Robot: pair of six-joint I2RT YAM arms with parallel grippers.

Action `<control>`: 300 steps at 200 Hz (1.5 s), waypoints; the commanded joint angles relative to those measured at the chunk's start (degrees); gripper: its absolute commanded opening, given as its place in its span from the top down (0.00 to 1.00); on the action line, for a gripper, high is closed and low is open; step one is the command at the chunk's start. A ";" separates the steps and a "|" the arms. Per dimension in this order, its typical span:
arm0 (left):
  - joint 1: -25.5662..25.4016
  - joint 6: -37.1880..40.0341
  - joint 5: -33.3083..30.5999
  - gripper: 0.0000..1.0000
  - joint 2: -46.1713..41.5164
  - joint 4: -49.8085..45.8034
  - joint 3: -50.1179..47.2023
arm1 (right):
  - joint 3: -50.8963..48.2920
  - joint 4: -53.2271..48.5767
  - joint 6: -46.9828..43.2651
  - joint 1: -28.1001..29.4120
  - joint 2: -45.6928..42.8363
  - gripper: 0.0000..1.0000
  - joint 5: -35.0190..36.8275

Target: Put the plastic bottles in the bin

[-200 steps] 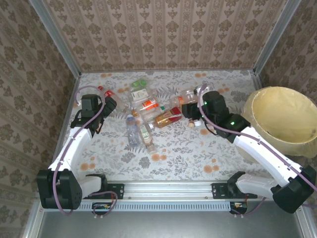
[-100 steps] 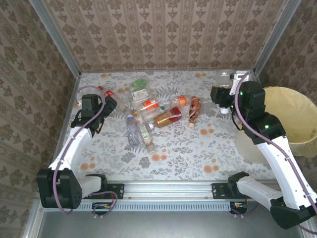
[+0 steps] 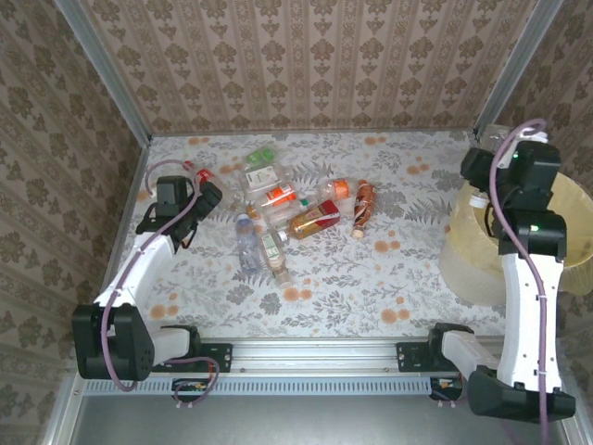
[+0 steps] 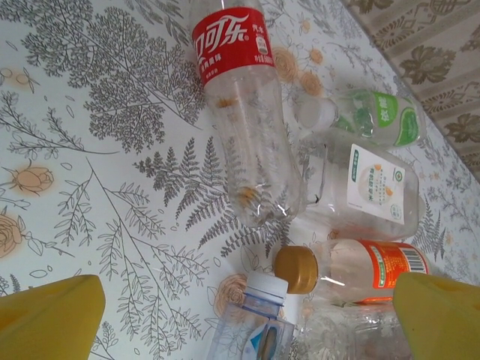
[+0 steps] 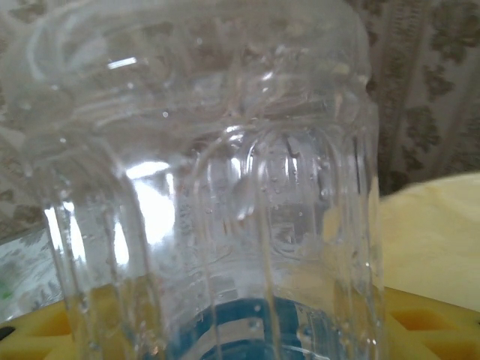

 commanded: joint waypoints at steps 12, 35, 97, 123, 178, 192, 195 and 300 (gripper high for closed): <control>-0.85 3.00 2.05 0.00 1.76 -1.90 3.75 | 4.25 -9.94 -1.03 -8.47 0.34 0.54 -3.38; -1.37 6.18 4.53 0.00 3.11 -2.80 5.47 | 4.51 -13.41 -1.56 -11.65 0.82 0.52 -1.68; -9.08 17.83 5.39 0.00 5.11 -10.47 10.78 | 2.90 -19.82 -0.68 -12.35 4.07 0.45 4.73; -12.31 16.86 4.44 0.00 5.36 -13.38 9.98 | 1.05 -19.80 0.43 -12.35 4.56 0.40 4.91; -16.43 14.19 1.37 0.00 4.08 -17.27 7.13 | -0.33 -18.35 1.41 -12.37 4.64 0.28 1.51; -16.65 13.97 0.69 0.00 3.96 -17.48 6.76 | -0.38 -18.22 1.38 -12.39 4.56 0.26 1.51; -16.60 14.00 0.59 0.00 4.03 -17.57 6.77 | -0.36 -18.25 1.40 -12.35 4.56 0.25 1.48; -16.60 13.36 -1.17 0.00 5.63 -18.08 7.49 | -0.71 -16.25 1.88 -12.26 2.49 0.09 1.29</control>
